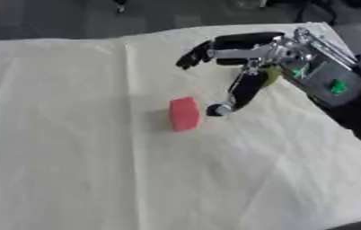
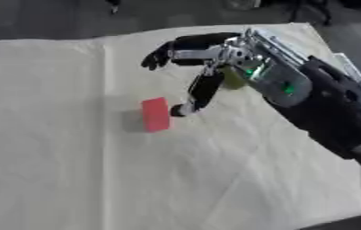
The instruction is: Pick up the objects with one hand, pass them to the other hand, and then place them into the box on the other side of the table.
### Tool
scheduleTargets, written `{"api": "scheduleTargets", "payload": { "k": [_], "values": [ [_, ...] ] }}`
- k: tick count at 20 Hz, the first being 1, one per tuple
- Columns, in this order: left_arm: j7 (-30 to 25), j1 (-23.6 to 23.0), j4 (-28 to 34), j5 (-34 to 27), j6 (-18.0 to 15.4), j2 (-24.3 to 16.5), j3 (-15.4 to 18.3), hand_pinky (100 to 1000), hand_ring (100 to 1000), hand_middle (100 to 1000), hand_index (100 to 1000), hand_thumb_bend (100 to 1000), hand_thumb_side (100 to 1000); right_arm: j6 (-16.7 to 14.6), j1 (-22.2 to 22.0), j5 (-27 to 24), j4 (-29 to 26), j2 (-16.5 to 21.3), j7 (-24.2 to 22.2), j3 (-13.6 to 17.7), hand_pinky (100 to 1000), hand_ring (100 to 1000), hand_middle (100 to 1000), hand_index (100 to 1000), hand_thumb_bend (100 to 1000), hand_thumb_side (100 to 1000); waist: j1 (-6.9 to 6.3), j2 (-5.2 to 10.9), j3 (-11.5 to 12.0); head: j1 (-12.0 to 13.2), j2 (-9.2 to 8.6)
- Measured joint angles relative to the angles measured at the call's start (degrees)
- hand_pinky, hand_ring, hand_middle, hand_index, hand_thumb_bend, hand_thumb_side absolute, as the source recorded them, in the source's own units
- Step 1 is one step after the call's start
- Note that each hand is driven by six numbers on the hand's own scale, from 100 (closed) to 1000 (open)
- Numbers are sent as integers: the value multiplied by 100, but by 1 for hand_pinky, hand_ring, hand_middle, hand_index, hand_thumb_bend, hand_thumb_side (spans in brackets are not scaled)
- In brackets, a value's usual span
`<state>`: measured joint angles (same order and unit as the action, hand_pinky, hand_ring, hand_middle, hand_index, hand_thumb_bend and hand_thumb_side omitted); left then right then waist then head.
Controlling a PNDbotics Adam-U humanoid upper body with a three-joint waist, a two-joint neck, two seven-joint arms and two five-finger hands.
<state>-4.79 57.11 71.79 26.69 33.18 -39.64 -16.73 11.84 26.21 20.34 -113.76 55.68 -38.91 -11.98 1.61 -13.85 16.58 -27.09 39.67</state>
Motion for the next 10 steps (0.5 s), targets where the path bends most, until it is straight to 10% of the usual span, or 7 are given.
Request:
{"api": "scheduleTargets", "payload": {
  "k": [10],
  "values": [
    [139,47,113,-159,56,44,11,776,708,673,739,324,277,597,-64,207,-1,-133,329,-190,874,887,789,923,485,222,-1,-17,131,-133,-6]
  ]
}}
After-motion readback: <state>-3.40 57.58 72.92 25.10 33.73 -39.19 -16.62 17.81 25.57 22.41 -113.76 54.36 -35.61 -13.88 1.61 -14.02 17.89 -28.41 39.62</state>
